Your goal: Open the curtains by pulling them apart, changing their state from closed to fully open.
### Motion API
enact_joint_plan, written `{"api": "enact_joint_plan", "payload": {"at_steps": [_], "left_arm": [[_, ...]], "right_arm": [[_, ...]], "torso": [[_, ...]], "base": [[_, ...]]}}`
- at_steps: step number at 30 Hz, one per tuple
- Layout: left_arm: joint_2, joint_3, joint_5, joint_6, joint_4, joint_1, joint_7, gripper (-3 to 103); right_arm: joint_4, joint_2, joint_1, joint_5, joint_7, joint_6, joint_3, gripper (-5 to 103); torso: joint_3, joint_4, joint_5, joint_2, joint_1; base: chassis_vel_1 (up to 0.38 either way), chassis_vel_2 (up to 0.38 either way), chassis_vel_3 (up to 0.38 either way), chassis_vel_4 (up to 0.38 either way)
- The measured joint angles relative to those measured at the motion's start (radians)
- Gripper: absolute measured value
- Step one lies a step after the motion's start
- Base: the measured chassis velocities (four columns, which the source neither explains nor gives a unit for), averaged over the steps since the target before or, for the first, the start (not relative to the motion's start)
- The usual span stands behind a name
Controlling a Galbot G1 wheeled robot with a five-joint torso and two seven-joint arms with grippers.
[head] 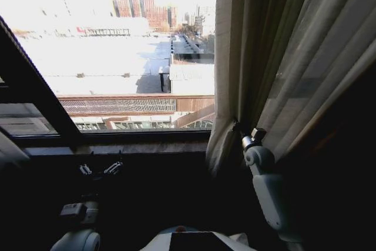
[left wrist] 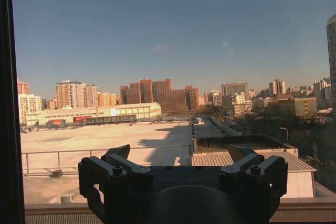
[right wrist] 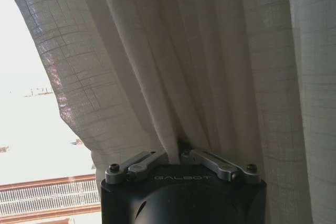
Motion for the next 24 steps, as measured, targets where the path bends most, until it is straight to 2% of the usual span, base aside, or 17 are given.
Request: {"api": "enact_joint_plan", "payload": {"at_steps": [24], "left_arm": [[0.0, 0.005, 0.008, -0.003, 0.004, -0.004, 0.001, 100]], "right_arm": [[-0.008, 0.0, -0.008, -0.005, -0.003, 0.024, 0.001, 0]], "torso": [[0.0, -0.0003, 0.0, 0.0, 0.0]], "base": [[-0.34, -0.341, 0.344, 0.347]]}}
